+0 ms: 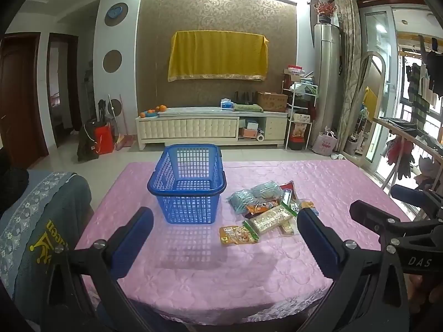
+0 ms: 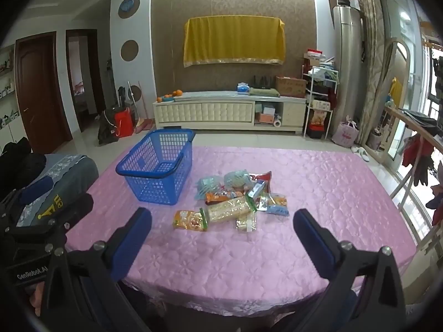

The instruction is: Organize snacks

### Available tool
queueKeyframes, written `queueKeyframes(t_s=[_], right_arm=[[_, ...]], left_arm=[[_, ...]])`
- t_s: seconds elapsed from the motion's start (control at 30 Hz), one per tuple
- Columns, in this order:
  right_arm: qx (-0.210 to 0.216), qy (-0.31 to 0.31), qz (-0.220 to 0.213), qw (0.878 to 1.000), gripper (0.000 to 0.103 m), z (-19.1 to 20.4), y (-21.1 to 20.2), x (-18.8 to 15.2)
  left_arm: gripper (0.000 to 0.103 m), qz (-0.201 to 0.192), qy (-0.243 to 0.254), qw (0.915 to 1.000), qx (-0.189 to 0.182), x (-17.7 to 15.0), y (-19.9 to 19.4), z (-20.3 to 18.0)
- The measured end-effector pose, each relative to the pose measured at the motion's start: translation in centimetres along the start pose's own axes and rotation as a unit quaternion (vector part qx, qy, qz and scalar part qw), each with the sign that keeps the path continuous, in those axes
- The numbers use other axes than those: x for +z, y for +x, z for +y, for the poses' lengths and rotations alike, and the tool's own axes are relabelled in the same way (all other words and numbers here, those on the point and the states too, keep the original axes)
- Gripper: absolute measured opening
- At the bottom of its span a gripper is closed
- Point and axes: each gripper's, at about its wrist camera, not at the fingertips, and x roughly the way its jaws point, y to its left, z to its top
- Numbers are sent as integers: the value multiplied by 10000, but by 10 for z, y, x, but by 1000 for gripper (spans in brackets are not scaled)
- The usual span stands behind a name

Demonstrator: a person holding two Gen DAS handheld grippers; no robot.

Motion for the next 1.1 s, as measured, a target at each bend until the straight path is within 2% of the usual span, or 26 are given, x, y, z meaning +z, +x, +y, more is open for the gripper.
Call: queueKeyframes(t_s=[1.1], right_arm=[[131,19,130,9998,103,0,-3,-1]], left_arm=[[103,51,13,10000,66,-1,-2,6]])
